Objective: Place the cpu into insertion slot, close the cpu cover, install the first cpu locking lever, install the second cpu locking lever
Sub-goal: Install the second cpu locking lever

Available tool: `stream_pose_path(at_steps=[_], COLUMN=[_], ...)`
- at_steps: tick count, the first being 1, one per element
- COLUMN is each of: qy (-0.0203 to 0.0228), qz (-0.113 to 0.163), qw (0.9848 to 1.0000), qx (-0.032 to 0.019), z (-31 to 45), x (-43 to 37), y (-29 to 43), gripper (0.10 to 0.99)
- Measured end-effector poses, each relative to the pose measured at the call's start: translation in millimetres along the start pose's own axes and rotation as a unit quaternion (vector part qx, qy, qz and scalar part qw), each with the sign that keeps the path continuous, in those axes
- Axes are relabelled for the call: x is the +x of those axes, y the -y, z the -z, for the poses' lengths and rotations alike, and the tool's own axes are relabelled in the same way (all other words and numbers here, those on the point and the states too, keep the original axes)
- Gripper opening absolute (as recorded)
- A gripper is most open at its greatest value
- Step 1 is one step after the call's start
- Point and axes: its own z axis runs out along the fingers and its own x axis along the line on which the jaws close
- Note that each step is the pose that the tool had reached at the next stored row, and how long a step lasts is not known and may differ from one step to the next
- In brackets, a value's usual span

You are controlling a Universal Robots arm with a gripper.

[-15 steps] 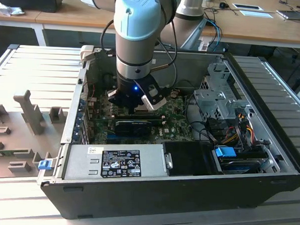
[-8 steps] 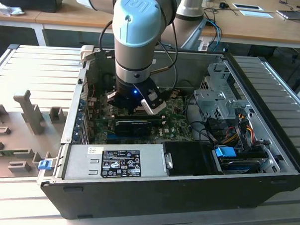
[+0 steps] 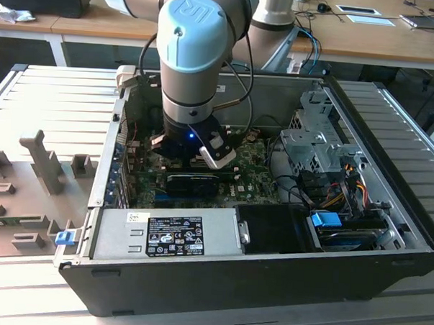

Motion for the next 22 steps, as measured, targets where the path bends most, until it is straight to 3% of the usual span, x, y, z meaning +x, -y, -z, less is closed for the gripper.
stream_pose_path(at_steps=[5,8,9,12,18,22], qy=[0.0009,0.0038,0.0039,0.0034,0.0035,0.002], qz=[0.0,0.0,0.0,0.0,0.0,-0.004], qw=[1.0,0.9998,0.9998,0.9998,0.9998,0.9997], qx=[-0.0077,-0.0202,-0.0217,-0.0217,-0.022,-0.0222], z=[-5.3,-7.2,-6.9,-4.6,11.5,13.0], x=[0.9,1.1,1.4,1.8,1.3,0.0], y=[2.0,1.5,1.6,1.5,-2.3,0.8], gripper=[0.106,0.106,0.106,0.106,0.106,0.106])
